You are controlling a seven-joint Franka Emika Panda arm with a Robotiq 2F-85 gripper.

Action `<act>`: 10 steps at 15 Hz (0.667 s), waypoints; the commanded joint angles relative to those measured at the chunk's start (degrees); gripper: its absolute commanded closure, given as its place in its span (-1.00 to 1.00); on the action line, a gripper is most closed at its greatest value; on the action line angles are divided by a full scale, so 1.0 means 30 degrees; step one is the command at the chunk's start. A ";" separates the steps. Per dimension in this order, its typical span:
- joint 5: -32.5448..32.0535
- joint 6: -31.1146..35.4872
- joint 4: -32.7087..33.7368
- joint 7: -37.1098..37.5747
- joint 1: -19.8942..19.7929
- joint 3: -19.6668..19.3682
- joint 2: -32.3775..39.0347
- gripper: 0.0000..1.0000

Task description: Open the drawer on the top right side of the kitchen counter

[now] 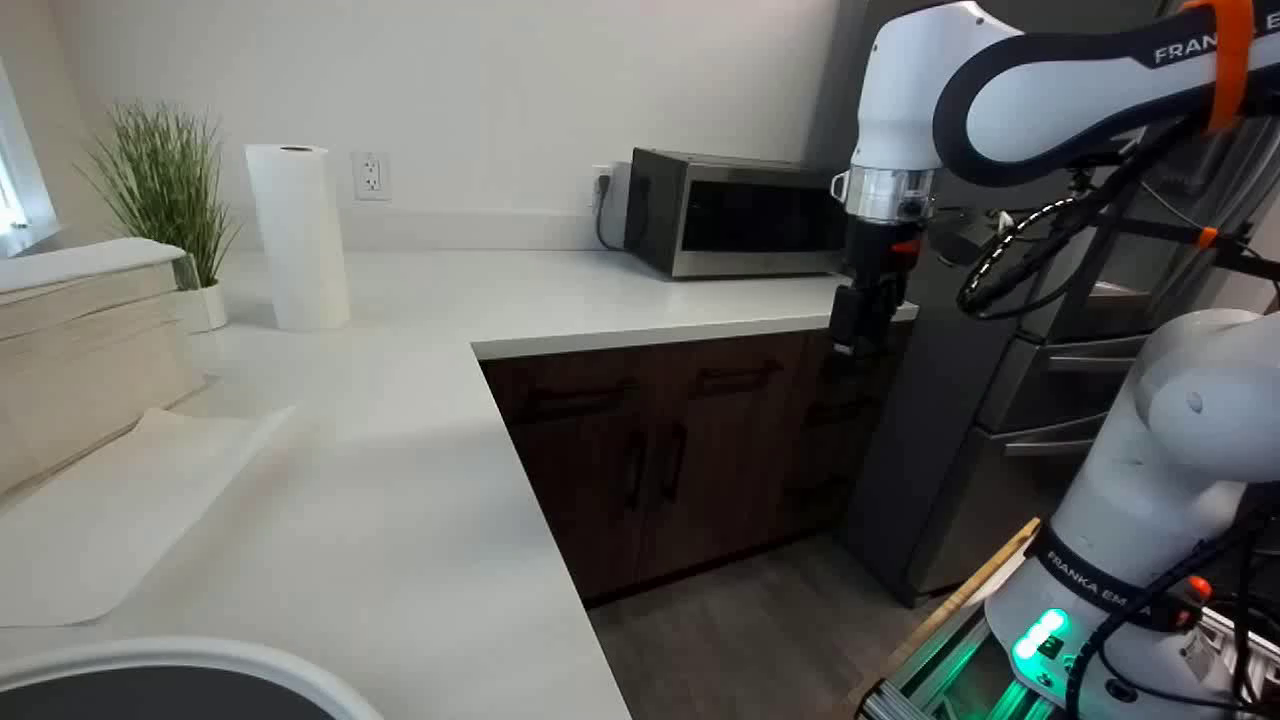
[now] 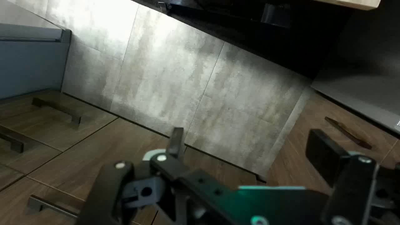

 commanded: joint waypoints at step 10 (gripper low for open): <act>-0.0331 0.0302 0.0247 0.1877 -0.1057 0.0061 0.1075 -1.00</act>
